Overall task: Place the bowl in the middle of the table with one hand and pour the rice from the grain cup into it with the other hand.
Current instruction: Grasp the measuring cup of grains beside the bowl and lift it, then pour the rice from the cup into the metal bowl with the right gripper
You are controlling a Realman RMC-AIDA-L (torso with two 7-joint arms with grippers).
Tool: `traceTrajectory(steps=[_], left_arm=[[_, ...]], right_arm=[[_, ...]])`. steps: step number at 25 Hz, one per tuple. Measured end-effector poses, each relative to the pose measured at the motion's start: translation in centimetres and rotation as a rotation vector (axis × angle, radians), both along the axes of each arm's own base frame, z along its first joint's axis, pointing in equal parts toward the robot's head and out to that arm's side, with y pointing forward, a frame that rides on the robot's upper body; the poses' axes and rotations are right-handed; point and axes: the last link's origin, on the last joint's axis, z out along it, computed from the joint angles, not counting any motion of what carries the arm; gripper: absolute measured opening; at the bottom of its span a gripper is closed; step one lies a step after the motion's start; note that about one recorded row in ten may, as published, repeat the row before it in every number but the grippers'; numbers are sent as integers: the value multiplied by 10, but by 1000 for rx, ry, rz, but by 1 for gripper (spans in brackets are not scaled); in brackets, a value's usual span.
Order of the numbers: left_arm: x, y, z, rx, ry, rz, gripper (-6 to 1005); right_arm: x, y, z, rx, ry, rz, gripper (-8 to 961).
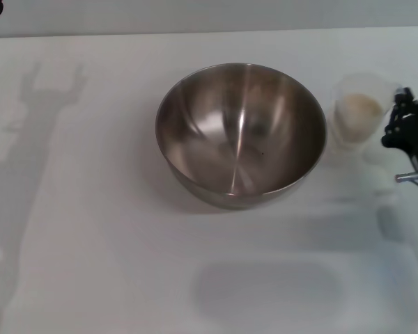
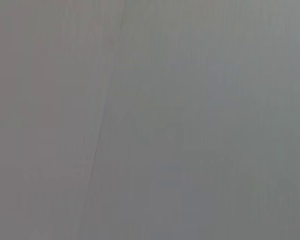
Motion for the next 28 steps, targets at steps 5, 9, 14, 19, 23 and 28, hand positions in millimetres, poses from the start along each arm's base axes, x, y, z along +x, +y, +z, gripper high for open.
traceTrajectory(steps=[5, 9, 14, 19, 23, 28], left_arm=[[0, 0, 0, 0, 0, -2, 844], [1, 0, 0, 0, -1, -5, 844], [4, 0, 1, 4, -4, -14, 844], [5, 1, 1, 4, -4, -18, 844], [6, 3, 1, 3, -4, -20, 844], [7, 3, 1, 2, -3, -19, 846]], right_arm=[[-4, -1, 22, 117, -33, 75, 10], [-18, 4, 37, 205, -137, 178, 9], [-46, 17, 38, 271, -387, 311, 9], [-70, 22, 25, 286, -669, 460, 9], [-85, 24, 12, 326, -957, 558, 9], [-90, 29, 3, 362, -1217, 615, 9]])
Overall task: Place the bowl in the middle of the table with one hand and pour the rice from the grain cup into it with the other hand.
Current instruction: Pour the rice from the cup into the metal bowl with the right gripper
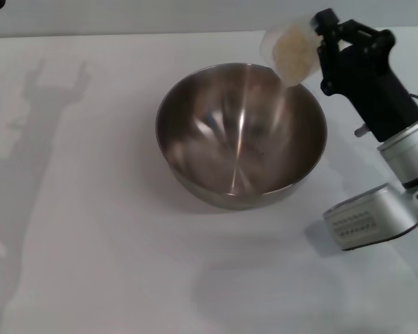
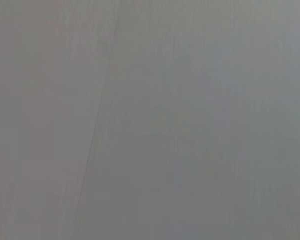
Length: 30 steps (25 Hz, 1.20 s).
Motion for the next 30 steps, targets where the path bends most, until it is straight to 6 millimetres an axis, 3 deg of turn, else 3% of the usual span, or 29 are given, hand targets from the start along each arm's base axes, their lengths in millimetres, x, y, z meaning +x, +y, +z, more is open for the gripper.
traceTrajectory(steps=[8, 20, 30], left_arm=[[0, 0, 0, 0, -2, 1, 846], [-1, 1, 0, -3, -6, 12, 846], [0, 4, -2, -10, -8, 17, 846]], right_arm=[[-2, 9, -9, 28, -246, 77, 9], [-3, 12, -11, 59, -458, 217, 9], [-9, 11, -1, 156, -527, 324, 8]])
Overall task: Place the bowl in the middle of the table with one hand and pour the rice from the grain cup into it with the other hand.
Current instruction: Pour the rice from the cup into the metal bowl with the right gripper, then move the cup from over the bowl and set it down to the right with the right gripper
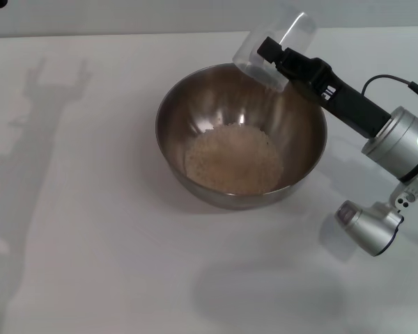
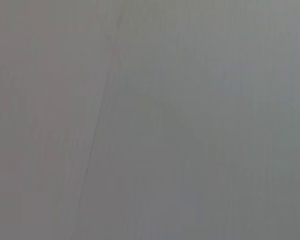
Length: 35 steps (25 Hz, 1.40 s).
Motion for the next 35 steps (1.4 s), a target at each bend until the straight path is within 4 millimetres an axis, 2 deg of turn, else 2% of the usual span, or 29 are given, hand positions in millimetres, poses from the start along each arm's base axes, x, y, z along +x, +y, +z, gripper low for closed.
traceTrajectory(steps=[5, 7, 8, 11, 13, 16, 19, 24, 27, 28, 29, 32, 33, 34, 35], left_arm=[[-1, -1, 0, -1, -12, -1, 846], [-1, -1, 1, -1, -13, 0, 846], [-1, -2, 1, 1, -14, -1, 846], [-1, -2, 1, 1, -14, -1, 846], [-1, -3, 1, 0, -14, -2, 846], [-1, -3, 1, 0, -14, -3, 846], [-2, -4, 1, -1, -18, -4, 846], [-3, -5, 1, -5, -25, -5, 846], [-3, -5, 1, -5, -24, -5, 846], [-3, -5, 1, -4, -23, -6, 846], [-3, -5, 1, -4, -23, -6, 846], [-3, -5, 2, 0, -24, -7, 846], [-4, -5, 3, 2, -24, -8, 846], [-4, -5, 3, 2, -24, -8, 846], [-3, -6, 4, 7, -24, -12, 846]], right_arm=[[2, -7, -11, -50, -11, -14, 8], [1, -4, -6, -22, 7, -18, 8], [-1, 1, 2, 21, 36, -19, 8], [-1, 0, 2, 20, 36, -15, 8], [2, -7, -9, -26, -1, -21, 8], [3, -5, -8, -10, 0, -30, 8], [1, 1, 2, 43, 30, -32, 8], [3, -9, -9, -11, 30, -43, 8], [0, -6, -3, -18, 144, -97, 8], [-1, -4, 2, -27, 247, -144, 8], [-1, -4, 2, -27, 247, -144, 8], [-5, -6, 8, -66, 462, -219, 8], [-5, -9, 14, -101, 624, -262, 8], [-5, -9, 14, -101, 624, -262, 8], [-5, -11, 18, -123, 718, -284, 8]])
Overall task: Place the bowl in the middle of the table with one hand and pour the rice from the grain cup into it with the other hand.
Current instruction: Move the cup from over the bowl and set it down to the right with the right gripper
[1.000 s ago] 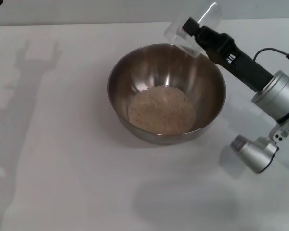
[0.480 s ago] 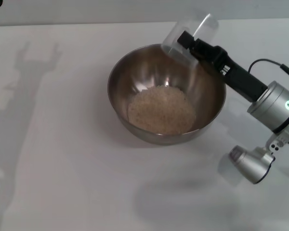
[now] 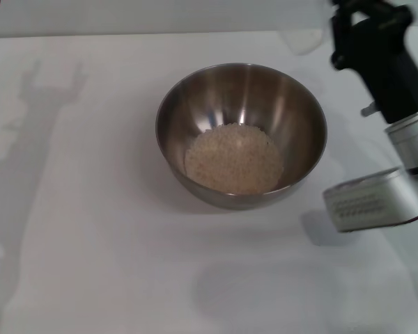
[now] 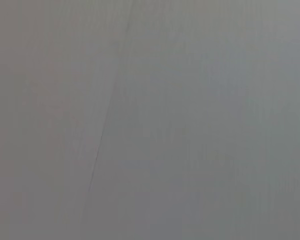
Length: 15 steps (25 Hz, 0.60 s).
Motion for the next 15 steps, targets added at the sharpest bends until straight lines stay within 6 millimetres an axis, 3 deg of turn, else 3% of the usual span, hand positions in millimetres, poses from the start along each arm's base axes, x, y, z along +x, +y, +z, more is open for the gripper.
traceTrajectory(steps=[2, 3, 4, 6, 7, 8, 13, 15], left_arm=[[0, 0, 1, 3, 0, -2, 846], [0, -2, 2, 9, -1, -6, 846], [0, -2, 2, 9, -1, -6, 846], [0, -3, 1, 10, -1, -12, 846], [0, -3, 1, 10, -1, -12, 846], [1, -3, 1, 9, -1, -16, 846], [1, -3, 3, 16, -3, -16, 846], [1, -3, 4, 17, -3, -16, 846]], right_arm=[[4, -4, 9, -32, 216, -44, 8], [11, -7, 18, -61, 430, -87, 8], [11, -7, 18, -61, 430, -87, 8], [24, -10, 26, -101, 733, -143, 8], [24, -10, 26, -101, 733, -143, 8], [35, -11, 28, -129, 904, -182, 8], [56, -9, 17, -220, 1152, -313, 9], [59, -8, 14, -242, 1175, -341, 9]])
